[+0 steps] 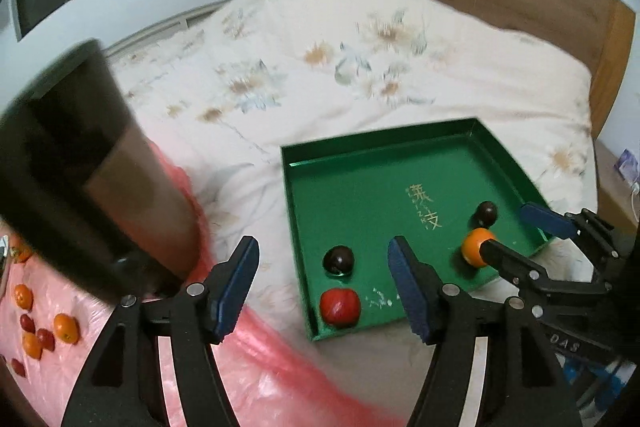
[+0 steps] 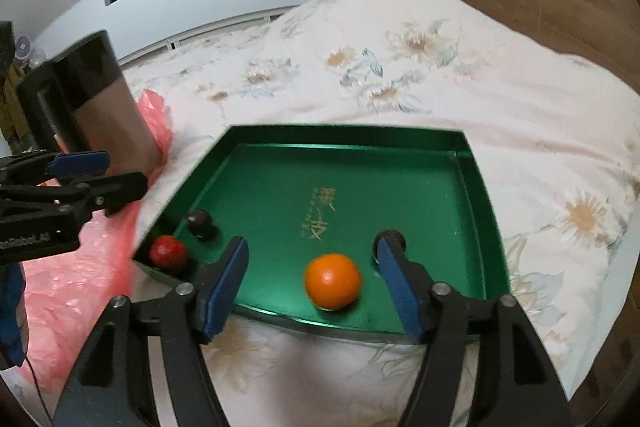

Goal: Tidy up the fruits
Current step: 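Move both open tools back over the remaining fruit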

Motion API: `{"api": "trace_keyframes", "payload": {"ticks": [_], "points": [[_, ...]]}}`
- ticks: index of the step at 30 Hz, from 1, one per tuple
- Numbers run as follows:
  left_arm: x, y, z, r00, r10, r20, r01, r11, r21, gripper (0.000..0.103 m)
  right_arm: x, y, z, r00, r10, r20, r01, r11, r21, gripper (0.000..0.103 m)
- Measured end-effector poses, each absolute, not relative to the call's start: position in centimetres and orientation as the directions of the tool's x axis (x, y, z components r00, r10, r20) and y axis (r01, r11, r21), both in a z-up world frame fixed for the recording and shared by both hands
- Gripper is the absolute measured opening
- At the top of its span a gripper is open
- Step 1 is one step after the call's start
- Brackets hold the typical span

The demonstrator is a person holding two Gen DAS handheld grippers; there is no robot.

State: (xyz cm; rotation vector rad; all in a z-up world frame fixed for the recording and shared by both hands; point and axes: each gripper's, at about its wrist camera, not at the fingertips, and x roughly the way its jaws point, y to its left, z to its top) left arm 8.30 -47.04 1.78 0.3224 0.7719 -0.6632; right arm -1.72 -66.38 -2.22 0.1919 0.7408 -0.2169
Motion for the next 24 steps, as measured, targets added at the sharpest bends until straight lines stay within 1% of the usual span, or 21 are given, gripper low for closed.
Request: {"api": "trace_keyframes", "payload": {"ticks": [2, 10, 12, 14, 24], "points": [[7.6, -45.7, 2.4, 0.536, -0.442, -0.719, 0.659, 0.751, 0.03, 0.061, -2.2, -65.6, -1.1, 0.726, -0.129, -0.676, 0.255, 0.963, 0.091, 0.103], [5.0, -39.8, 3.4, 0.536, -0.411, -0.737, 0.628, 0.778, 0.022, 0.061, -4.6, -61.5, 2.0, 0.754, -0.087, -0.651, 0.207, 0.972, 0.109, 0.103], [4.8, -38.2, 3.5, 0.535, -0.395, -0.747, 0.605, 0.796, 0.013, 0.062, -5.1, -60.3, 2.6, 0.758, -0.074, -0.648, 0.187, 0.977, 0.107, 0.103], [4.7, -36.6, 3.5, 0.527, -0.378, -0.761, 0.581, 0.814, -0.002, 0.065, -5.4, -59.1, 3.2, 0.761, -0.06, -0.646, 0.167, 0.98, 0.107, 0.103], [3.7, -28.4, 3.7, 0.566, -0.301, -0.768, 0.472, 0.882, 0.002, 0.066, -6.7, -52.7, 4.8, 0.761, 0.043, -0.648, 0.052, 0.991, 0.127, 0.103]]}}
